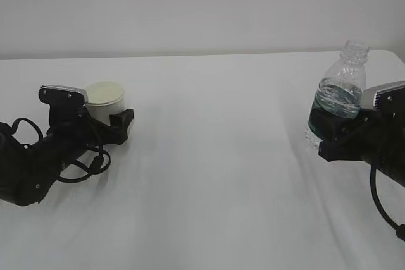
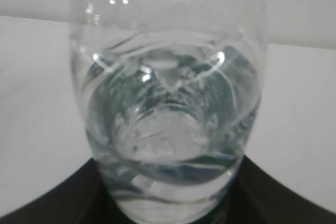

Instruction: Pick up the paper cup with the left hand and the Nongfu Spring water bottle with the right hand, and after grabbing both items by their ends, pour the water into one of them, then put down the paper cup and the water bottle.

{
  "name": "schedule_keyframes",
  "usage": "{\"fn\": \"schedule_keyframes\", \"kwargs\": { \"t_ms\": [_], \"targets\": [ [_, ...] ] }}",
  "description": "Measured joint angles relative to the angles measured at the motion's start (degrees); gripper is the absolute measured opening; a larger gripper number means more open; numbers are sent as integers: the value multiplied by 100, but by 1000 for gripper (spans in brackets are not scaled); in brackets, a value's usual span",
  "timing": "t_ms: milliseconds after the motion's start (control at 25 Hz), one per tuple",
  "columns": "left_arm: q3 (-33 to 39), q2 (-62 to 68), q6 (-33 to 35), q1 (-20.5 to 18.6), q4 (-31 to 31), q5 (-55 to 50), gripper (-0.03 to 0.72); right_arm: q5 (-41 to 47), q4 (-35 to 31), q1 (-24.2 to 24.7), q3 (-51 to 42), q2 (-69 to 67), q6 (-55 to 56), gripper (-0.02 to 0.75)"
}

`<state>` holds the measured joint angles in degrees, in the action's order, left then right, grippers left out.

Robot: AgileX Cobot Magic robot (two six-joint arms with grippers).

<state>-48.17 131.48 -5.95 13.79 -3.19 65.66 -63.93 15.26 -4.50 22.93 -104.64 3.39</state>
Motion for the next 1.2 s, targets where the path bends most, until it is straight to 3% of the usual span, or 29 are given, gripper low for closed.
{"fn": "schedule_keyframes", "kwargs": {
  "t_ms": [440, 1200],
  "targets": [
    [-36, 50, 0, 0, 4, 0, 557, 0, 0, 0, 0, 0, 0, 375],
    [-36, -421, -4, 0, -58, -10, 488, 0, 0, 0, 0, 0, 0, 375]
  ]
}}
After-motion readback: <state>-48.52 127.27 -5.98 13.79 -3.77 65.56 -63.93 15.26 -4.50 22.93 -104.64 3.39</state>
